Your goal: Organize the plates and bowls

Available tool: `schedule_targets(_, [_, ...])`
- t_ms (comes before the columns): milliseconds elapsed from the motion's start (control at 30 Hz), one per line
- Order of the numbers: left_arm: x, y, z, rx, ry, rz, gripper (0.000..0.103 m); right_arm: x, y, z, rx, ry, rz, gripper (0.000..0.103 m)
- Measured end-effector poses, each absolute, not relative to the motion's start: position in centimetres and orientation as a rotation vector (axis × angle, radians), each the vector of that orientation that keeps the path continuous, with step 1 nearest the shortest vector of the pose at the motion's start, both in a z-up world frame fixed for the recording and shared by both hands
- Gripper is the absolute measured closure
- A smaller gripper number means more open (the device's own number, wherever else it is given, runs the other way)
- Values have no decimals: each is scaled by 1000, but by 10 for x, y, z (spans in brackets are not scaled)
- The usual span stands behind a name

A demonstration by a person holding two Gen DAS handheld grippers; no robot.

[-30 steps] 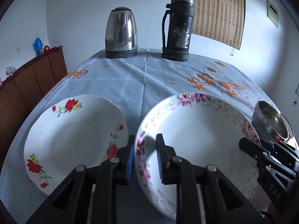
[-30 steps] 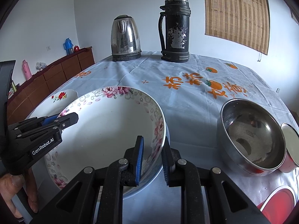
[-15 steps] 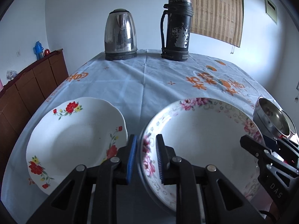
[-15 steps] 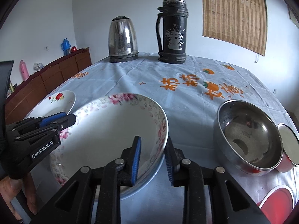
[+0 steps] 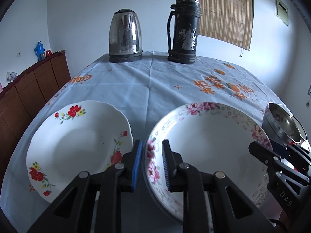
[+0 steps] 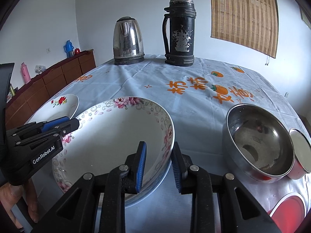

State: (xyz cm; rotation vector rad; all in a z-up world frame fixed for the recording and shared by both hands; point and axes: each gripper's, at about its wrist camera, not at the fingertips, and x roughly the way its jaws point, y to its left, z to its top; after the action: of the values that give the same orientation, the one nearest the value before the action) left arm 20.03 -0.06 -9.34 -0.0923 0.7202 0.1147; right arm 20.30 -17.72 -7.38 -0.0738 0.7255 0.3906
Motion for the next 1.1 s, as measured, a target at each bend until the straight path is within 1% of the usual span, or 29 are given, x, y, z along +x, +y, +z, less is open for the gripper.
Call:
schedule_targets(600, [193, 2, -88, -97, 678, 109, 84, 202, -174, -75, -105, 724, 372, 74])
schedule_targets(767, [191, 2, -87, -102, 671, 107, 84, 202, -168, -75, -136, 726, 366, 69])
schedule_targets(1000, [188, 4, -85, -104, 656, 113, 84, 202, -166, -76, -149, 726, 359, 68])
schedule_targets(1033, [187, 4, -84, -104, 648, 117, 83, 202, -165, -76, -159, 725, 354, 67])
schedule_targets(1067, [185, 5, -83, -106, 644, 118, 82, 202, -164, -76, -165, 725, 357, 62])
schedule_targets(1100, [185, 6, -83, -108, 640, 119, 82, 201, -163, -76, -172, 725, 363, 60])
